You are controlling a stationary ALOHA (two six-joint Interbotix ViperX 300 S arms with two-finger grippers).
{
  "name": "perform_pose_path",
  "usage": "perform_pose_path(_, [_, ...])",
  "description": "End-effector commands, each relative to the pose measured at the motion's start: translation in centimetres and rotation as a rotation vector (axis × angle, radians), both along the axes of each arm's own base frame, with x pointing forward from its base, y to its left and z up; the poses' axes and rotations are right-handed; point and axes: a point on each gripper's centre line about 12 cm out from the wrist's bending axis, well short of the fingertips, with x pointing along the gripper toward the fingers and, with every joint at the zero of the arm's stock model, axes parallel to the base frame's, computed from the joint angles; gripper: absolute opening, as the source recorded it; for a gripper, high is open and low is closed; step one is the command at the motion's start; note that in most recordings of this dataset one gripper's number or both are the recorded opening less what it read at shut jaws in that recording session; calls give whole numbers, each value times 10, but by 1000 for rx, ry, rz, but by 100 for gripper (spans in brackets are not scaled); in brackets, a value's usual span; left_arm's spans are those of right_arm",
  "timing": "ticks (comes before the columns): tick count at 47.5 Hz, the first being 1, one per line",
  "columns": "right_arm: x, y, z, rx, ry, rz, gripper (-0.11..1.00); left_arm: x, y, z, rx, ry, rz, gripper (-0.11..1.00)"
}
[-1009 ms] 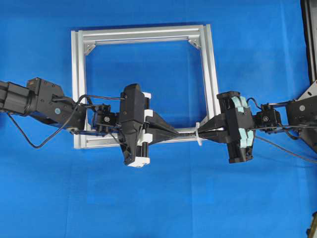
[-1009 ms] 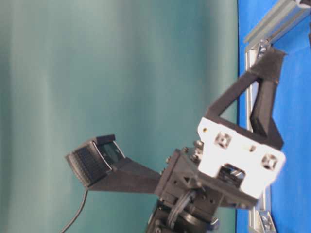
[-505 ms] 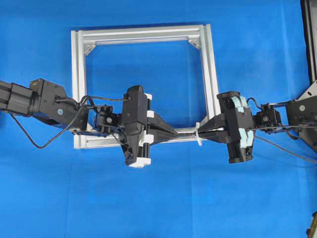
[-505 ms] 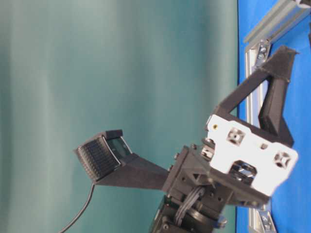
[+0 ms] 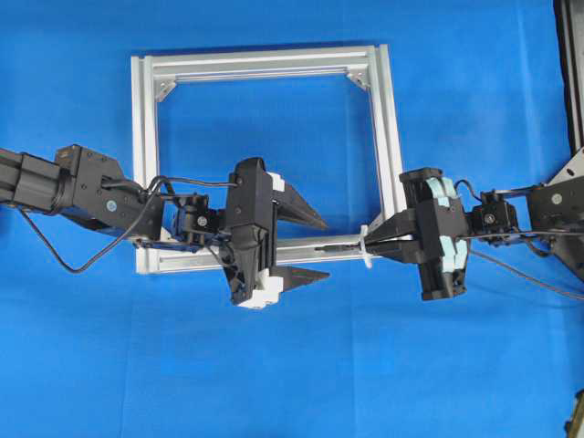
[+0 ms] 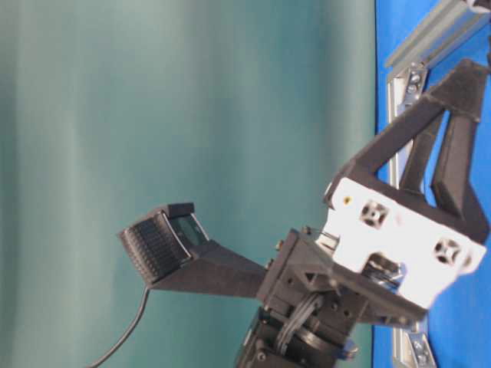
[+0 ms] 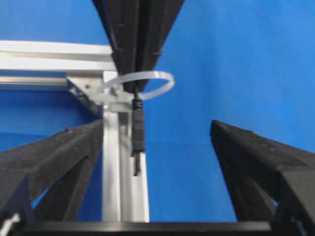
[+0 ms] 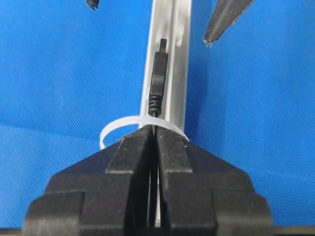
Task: Insert the wire through the string loop located on the right side.
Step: 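Move the open left gripper to the plug emerging from the loop, then close the left gripper on the USB plug past the loop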
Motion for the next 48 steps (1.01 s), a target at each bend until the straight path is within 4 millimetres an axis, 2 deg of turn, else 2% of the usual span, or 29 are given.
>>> perform_pose_path(1, [6,1,8,2,-34,3,-3,6,-1,14,-4,-41,-1,91])
perform_pose_path(11, [5,1,8,2,-31,3,-3,10,-1,10,-4,-37,0,91])
perform_pose_path(31, [5,1,8,2,-31,3,-3,19,-1,-16,2,3,2,91])
perform_pose_path(48, [5,1,8,2,-31,3,-3,22,-1,-17,2,1,2,90])
